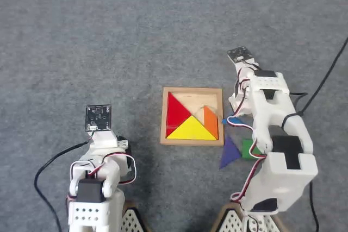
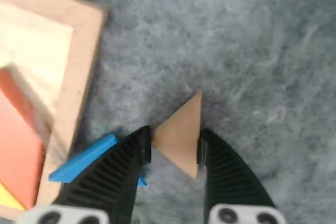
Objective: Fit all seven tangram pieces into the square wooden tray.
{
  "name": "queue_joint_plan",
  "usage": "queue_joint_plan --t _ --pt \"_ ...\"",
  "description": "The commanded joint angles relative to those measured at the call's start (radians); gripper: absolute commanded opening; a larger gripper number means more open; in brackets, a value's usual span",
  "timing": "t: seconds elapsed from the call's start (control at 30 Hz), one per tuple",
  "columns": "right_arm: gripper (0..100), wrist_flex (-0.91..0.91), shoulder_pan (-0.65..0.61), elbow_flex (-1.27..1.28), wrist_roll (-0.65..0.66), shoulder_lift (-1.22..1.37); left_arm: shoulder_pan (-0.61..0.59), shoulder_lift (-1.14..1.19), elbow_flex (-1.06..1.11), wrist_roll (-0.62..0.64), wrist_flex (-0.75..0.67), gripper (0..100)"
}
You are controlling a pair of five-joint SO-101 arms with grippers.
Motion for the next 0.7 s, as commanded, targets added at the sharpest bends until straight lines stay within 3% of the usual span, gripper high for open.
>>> queue_joint_plan --t 0.0,0.3,0.67 --pt "9.6 -0.005 0.007 -0.028 -0.035 -0.044 -0.006 -0.02 -0.012 -0.011 0.002 1" --pt "9.4 0.114 -0.059 -0.021 -0.081 -0.286 -0.006 -0.02 -0.012 -0.011 0.002 1" --pt "9.4 0.148 -0.423 -0.028 -0.282 -0.364 -0.006 -0.02 -0.012 -0.011 0.002 1"
